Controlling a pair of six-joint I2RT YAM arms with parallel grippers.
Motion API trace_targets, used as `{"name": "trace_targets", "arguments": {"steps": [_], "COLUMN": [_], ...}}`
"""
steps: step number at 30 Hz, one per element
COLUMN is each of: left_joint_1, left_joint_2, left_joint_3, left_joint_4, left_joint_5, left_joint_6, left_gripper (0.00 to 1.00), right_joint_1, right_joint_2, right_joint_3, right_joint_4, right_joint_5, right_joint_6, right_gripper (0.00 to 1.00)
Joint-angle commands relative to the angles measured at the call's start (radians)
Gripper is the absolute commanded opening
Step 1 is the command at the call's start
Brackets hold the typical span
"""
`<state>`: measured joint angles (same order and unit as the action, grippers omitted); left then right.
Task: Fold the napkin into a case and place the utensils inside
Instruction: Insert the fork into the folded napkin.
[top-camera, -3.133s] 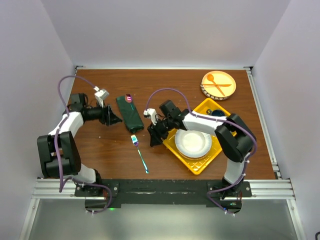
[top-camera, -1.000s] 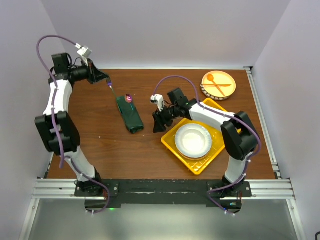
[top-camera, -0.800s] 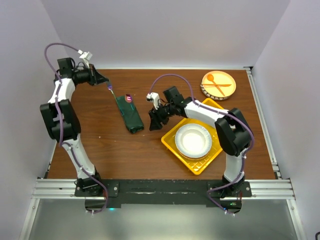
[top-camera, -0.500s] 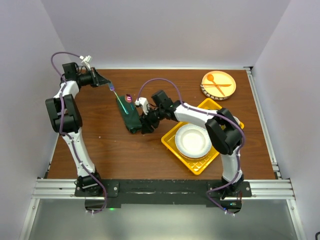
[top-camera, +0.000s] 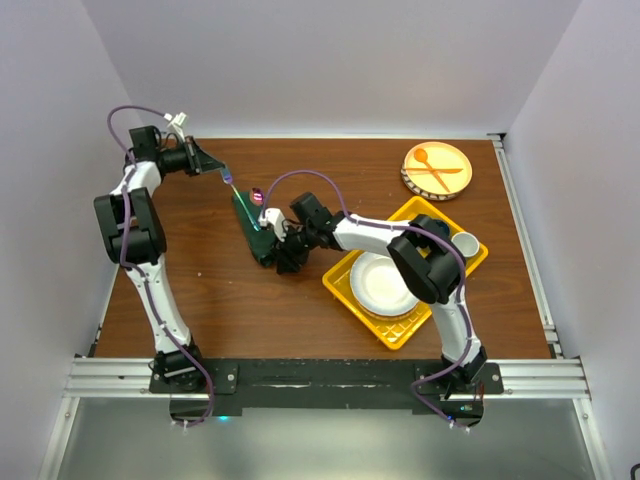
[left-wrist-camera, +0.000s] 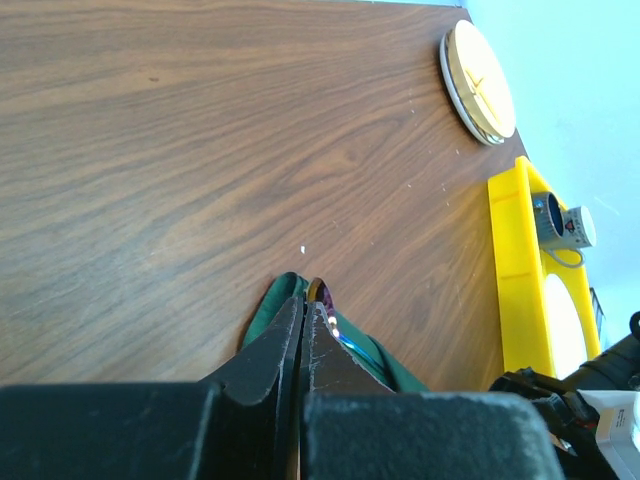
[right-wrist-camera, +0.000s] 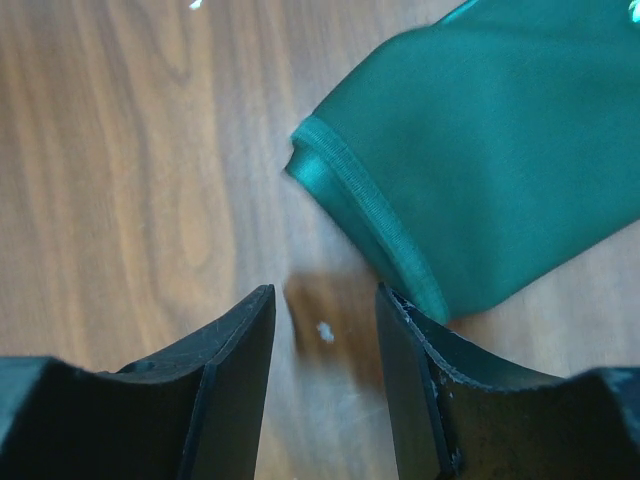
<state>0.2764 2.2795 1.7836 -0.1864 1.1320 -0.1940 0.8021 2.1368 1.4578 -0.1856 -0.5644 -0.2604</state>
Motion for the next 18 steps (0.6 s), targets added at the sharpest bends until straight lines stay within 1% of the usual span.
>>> {"name": "trace_targets", "arguments": {"steps": [1, 6, 18], "left_joint_1": [-0.019, -0.029, -0.059], "left_joint_2": [0.005, 0.009, 0.046], "left_joint_3": [-0.022, -0.053, -0.076], "left_joint_4": [-0.013, -0.012, -0.068], "left_joint_5": [0.054, 0.057, 0.06], "left_joint_6": [0.011, 0.005, 0.036], "left_gripper": [0.0, 0.0, 0.0], "right_joint_1": [0.012, 0.012, 0.014], "right_joint_2": [0.018, 0.034, 0.043], "right_joint_3": [0.042, 0.042, 0.044], "right_joint_4": [0.069, 0.08, 0.08], "right_joint_5": [0.043, 0.049, 0.061], "right_joint_6": [-0.026, -0.027, -0.057], "right_gripper": [0.49, 0.48, 0.48]}}
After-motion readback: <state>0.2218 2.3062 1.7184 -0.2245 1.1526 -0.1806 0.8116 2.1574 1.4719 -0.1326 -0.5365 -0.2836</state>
